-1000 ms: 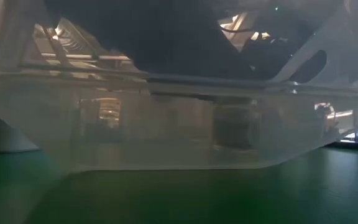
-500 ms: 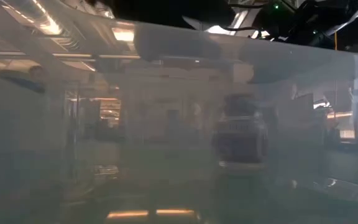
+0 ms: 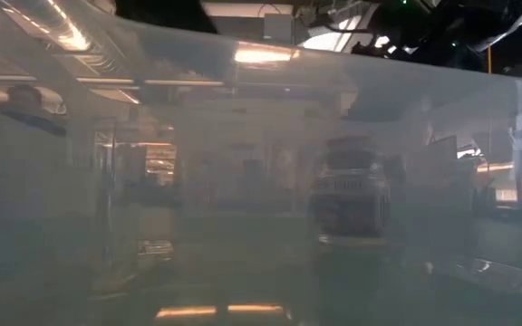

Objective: Sort spices by type
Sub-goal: Put the brown spice bottle into the bottom transparent bin

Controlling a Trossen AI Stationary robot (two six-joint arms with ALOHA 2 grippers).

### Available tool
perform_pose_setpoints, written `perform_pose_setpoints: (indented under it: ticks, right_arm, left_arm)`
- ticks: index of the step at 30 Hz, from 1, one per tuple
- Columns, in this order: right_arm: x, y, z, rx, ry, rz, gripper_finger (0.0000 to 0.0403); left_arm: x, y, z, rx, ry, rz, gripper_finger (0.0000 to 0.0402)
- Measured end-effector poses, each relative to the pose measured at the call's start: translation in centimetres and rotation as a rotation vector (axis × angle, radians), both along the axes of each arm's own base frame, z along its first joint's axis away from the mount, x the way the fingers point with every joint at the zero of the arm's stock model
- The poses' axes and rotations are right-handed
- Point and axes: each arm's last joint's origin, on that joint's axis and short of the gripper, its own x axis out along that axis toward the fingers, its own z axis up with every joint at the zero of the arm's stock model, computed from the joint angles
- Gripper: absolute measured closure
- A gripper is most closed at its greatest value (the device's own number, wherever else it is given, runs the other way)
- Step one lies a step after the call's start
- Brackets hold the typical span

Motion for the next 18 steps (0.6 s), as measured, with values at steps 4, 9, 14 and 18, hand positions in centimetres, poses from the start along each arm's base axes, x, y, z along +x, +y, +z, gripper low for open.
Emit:
perform_pose_setpoints:
  ticks: [4,9,14,18]
  right_arm:
    - [0.5,-0.8,1.3,-0.104,-0.033,-0.057,0.0017]
    - [1.5,-3.1,3.8,-0.192,-0.071,-0.095,0.0017]
    - [2.9,-7.1,5.6,-0.251,-0.032,-0.166,0.0017]
    - [4.7,-10.9,6.2,-0.264,-0.013,-0.179,0.0017]
  left_arm:
    - [-1.2,2.5,-0.4,0.034,0.009,0.032,0.0141]
    - [-2.8,5.9,-1.7,0.046,-0.036,0.053,0.0141]
    - [-4.6,9.2,-3.2,0.053,-0.154,0.073,0.0141]
    - [-5.8,11.7,-4.3,0.075,-0.251,0.142,0.0141]
